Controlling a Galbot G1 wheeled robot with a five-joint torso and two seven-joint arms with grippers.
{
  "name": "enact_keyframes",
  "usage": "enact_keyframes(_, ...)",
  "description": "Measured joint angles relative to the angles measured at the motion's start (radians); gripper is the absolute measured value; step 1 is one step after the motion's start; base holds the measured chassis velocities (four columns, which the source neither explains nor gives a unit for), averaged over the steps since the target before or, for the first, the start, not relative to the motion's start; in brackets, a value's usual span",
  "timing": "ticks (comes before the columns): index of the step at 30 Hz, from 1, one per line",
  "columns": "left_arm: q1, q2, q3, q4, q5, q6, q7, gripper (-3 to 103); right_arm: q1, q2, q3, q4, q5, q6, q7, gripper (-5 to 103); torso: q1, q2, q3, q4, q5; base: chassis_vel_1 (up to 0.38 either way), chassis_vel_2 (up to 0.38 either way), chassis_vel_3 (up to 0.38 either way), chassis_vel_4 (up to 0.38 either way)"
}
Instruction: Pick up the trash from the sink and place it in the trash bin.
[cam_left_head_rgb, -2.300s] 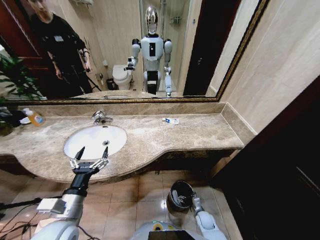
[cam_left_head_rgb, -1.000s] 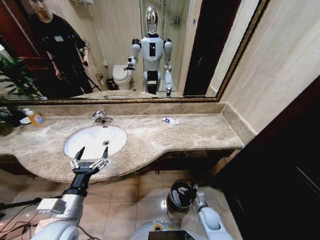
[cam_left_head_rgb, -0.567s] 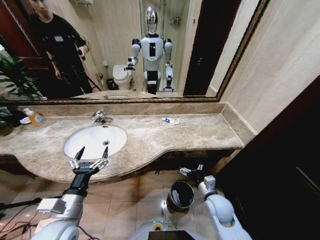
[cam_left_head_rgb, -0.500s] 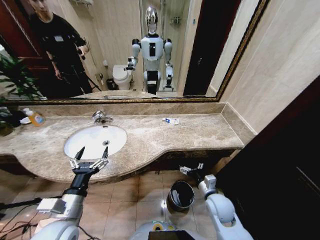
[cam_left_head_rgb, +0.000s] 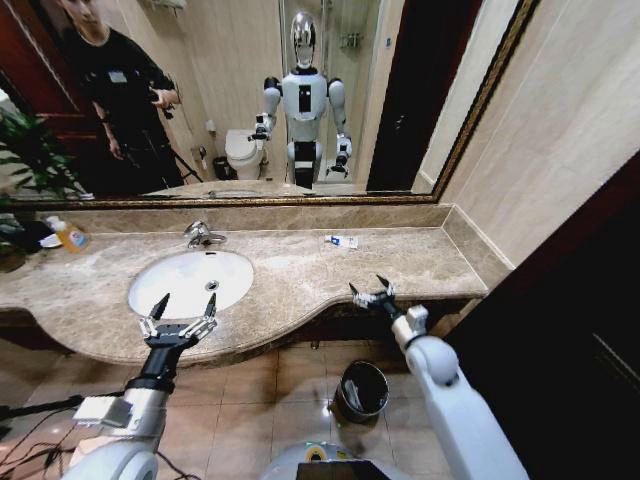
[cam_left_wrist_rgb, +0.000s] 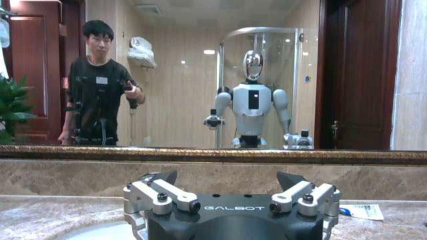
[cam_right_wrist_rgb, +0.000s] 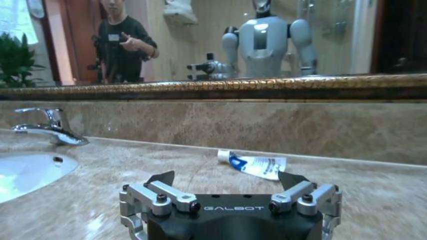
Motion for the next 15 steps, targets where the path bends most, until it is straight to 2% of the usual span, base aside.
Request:
enact_keyframes(3,0.000,0.000,0.000,0.000,0.000,0.000,0.000,100,0.085,-0.021,-0.026,-0.087,0.030,-0.005,-0.026,100,0.000,0.000,0.000,0.0000,0.0001,0.000,0.000,0.000,0.000)
enact_keyframes(5,0.000,0.000,0.000,0.000,0.000,0.000,0.000,100,0.200,-0.038,-0.054,-0.202,0.056,-0.007,-0.065,100,0.000,0.000,0.000,0.0001,0.0000,0.000,0.000,0.000,0.000)
enact_keyframes(7,0.000,0.000,0.000,0.000,0.000,0.000,0.000,100,0.226,-0.040,-0.061,-0.229,0.062,-0.007,-0.078,100,0.000,0.000,0.000,0.0000,0.0000,0.000,0.000,0.000,0.000)
enact_keyframes(10,0.000,0.000,0.000,0.000,0.000,0.000,0.000,100,0.379,-0.046,-0.098,-0.400,0.075,-0.006,-0.146,100,0.000,0.000,0.000,0.0001,-0.0002,0.000,0.000,0.000,0.000)
enact_keyframes(15,0.000,0.000,0.000,0.000,0.000,0.000,0.000,100,0.455,-0.043,-0.124,-0.508,0.072,-0.001,-0.186,100,0.000,0.000,0.000,0.0000,0.0000,0.000,0.000,0.000,0.000)
